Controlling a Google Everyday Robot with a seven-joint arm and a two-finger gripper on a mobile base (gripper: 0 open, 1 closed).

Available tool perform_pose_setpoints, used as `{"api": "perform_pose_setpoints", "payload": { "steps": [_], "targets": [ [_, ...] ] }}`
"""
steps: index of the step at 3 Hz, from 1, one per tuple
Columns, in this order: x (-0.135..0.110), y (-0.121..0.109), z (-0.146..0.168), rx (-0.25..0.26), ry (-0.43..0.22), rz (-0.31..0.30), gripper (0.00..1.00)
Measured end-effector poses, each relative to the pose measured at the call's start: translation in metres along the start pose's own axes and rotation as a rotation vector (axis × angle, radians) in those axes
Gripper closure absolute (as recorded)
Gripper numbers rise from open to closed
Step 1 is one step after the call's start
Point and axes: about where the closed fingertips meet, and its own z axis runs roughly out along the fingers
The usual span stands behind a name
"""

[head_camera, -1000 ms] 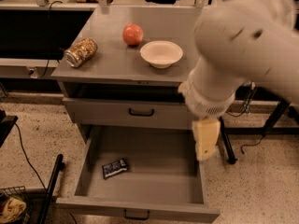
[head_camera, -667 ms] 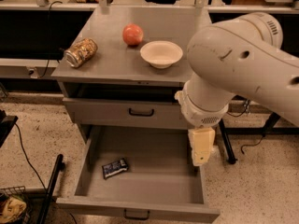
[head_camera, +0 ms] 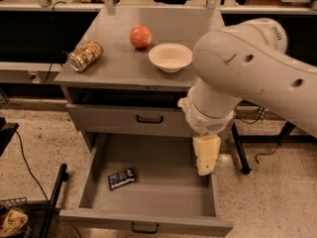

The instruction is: Pick rxbar blueberry from middle drawer and place on counter

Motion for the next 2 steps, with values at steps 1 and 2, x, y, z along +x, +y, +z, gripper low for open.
{"api": "perform_pose_setpoints", "payload": {
  "steps": [1,2],
  "targets": [
    [-0.046,-0.01,0.042,-0.014,0.004,-0.116,0.0],
    [-0.082,-0.011,0.094,-0.024,-0.02,-0.164,0.0]
  ]
}}
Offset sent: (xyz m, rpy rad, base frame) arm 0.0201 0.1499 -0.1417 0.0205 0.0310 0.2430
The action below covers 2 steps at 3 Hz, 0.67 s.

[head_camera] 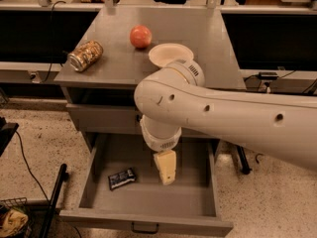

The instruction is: Pick rxbar blueberry from middle drawer and place on counter

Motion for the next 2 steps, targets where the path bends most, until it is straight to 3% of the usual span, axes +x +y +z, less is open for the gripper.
{"api": "perform_pose_setpoints", "payload": {
  "steps": [1,2],
  "targets": [
    [0.0,0.0,0.0,0.0,0.0,0.0,0.0],
    [-0.023,-0.021,0.038,0.004,-0.075,-0.002,0.0]
  ]
}}
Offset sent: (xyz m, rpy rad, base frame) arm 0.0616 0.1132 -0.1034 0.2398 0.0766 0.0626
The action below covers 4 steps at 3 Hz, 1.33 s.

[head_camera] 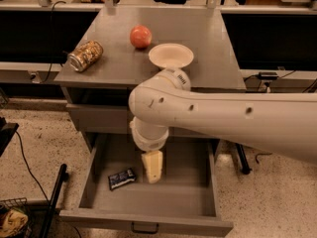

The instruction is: Pick rxbar blueberry from middle drawer and place on counter

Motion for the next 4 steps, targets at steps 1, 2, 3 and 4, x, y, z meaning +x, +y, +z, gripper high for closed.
{"api": "perform_pose_setpoints", "payload": {
  "steps": [1,2,3,4],
  "targets": [
    [-0.025,-0.025,0.056,0.033,-0.118,0.013,0.0],
    [-0.045,-0.056,0.095,0.124,-0.223,0.04,0.0],
    [-0.051,-0.073,0.123,0.124,-0.307,0.059,0.0],
    [-0.074,-0.071,0.168,0.027,-0.404,0.045,0.0]
  ]
}}
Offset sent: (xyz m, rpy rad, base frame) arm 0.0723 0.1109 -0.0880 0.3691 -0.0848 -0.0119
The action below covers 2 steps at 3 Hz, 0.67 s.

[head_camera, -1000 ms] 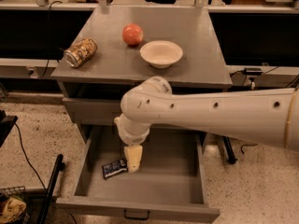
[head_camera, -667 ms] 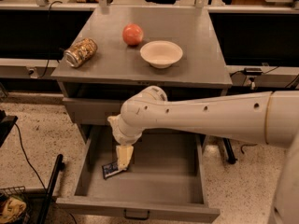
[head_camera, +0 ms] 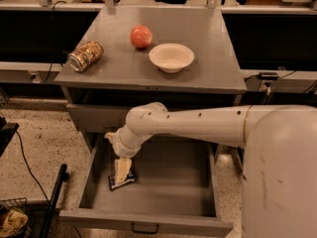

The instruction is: Pick rxbar blueberry from middle drawer and place on counter

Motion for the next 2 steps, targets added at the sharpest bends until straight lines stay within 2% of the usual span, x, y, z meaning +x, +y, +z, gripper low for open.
{"api": "perform_pose_setpoints", "payload": {
  "steps": [1,2],
  "targets": [
    [0.019,0.017,0.035,-0.053,-0.007,0.026,0.0],
    [0.045,0.045,0.052,-0.053,0.029,0.101,0.0]
  ]
}}
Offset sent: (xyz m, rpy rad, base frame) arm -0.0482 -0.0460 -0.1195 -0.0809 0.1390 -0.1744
